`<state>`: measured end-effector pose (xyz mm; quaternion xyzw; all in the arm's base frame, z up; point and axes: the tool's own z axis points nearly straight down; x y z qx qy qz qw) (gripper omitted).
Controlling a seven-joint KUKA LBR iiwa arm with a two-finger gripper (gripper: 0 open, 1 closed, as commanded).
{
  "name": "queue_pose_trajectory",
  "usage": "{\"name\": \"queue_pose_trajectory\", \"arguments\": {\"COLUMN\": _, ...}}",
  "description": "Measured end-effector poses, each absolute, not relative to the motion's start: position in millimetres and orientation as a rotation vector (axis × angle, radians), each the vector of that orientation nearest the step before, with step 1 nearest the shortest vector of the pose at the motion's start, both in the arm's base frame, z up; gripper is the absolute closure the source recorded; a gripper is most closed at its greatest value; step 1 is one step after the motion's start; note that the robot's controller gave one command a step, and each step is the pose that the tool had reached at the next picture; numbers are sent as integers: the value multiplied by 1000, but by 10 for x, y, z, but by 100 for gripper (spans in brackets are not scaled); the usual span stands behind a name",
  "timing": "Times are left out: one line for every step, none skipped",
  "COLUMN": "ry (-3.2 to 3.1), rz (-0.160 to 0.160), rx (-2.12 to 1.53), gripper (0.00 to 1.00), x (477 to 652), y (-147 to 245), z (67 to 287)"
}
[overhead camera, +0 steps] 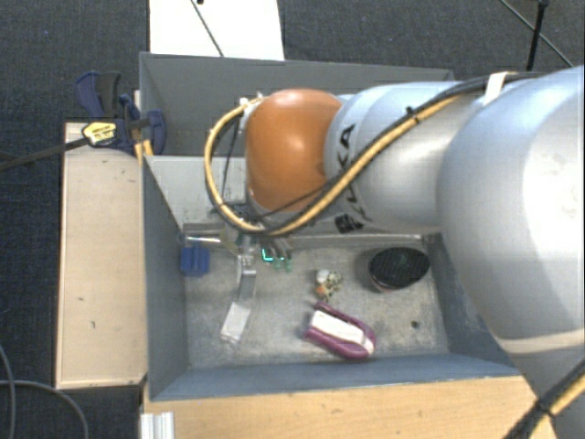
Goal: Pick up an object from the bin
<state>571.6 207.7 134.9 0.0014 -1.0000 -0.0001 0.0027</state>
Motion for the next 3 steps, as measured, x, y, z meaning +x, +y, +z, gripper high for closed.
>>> {"name": "queue_pose_trajectory", "arguments": {"ry": -3129, "rz": -1, "rx": 296, "gripper": 0, "x": 5366, "y": 2202, "z": 749}}
{"name": "queue_pose_trajectory", "arguments": {"ry": -3123, "rz": -7, "rx": 404, "gripper": 0, "x": 4828, "y": 2373, "z": 725}}
{"name": "queue_pose_trajectory", "arguments": {"ry": -3137, "rz": -2, "rx": 291, "gripper": 0, "x": 5199, "y": 2057, "z": 1282}}
